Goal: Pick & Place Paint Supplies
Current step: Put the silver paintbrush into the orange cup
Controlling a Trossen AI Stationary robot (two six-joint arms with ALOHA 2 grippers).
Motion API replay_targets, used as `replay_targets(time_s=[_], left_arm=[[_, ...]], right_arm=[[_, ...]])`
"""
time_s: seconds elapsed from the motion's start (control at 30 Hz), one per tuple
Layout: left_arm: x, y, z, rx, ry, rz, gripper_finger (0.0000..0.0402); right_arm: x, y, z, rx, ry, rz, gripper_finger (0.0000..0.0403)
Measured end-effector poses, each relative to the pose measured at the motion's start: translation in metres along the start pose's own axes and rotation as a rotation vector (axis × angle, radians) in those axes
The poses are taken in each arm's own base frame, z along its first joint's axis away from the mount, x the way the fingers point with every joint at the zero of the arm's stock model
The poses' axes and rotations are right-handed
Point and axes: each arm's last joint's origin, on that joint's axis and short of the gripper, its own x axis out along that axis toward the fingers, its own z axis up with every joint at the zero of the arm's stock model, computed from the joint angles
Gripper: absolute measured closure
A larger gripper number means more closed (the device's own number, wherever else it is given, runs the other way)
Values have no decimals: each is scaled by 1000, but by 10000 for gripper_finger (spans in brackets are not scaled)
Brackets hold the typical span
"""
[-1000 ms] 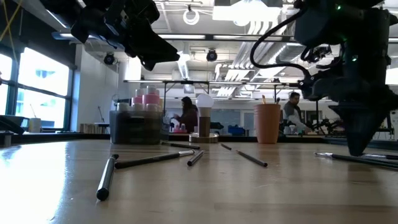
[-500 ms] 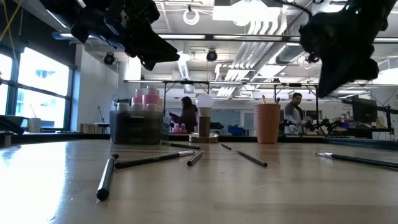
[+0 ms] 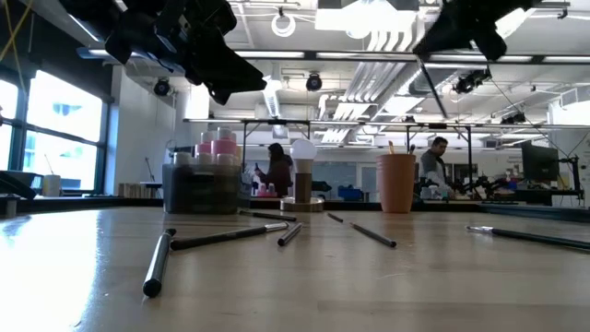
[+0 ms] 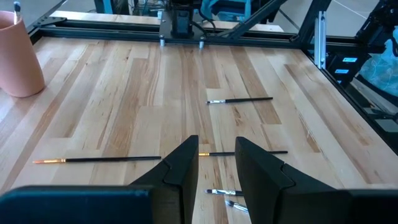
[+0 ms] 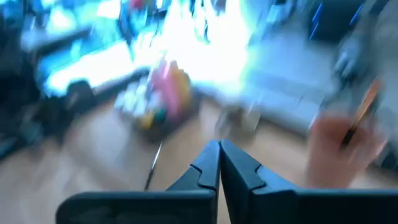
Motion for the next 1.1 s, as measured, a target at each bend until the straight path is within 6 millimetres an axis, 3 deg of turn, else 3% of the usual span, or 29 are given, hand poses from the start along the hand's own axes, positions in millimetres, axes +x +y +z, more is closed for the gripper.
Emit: replay_targets(time_s=[0.2,0.47,0.77,1.1], left_arm=[[0,1,0,0,0,18,298],[0,2,0,0,-1,77,298],[0,2,0,0,-1,77,298],[0,2,0,34,0,80,298]], right_arm=[[9,-7,38,-112,-286,-167,400],[49,-31,66,-204,-389,-296,400],[115,-74,67,-184,-347,-417,400],[153,-104,54,-174,-270,-480,400]])
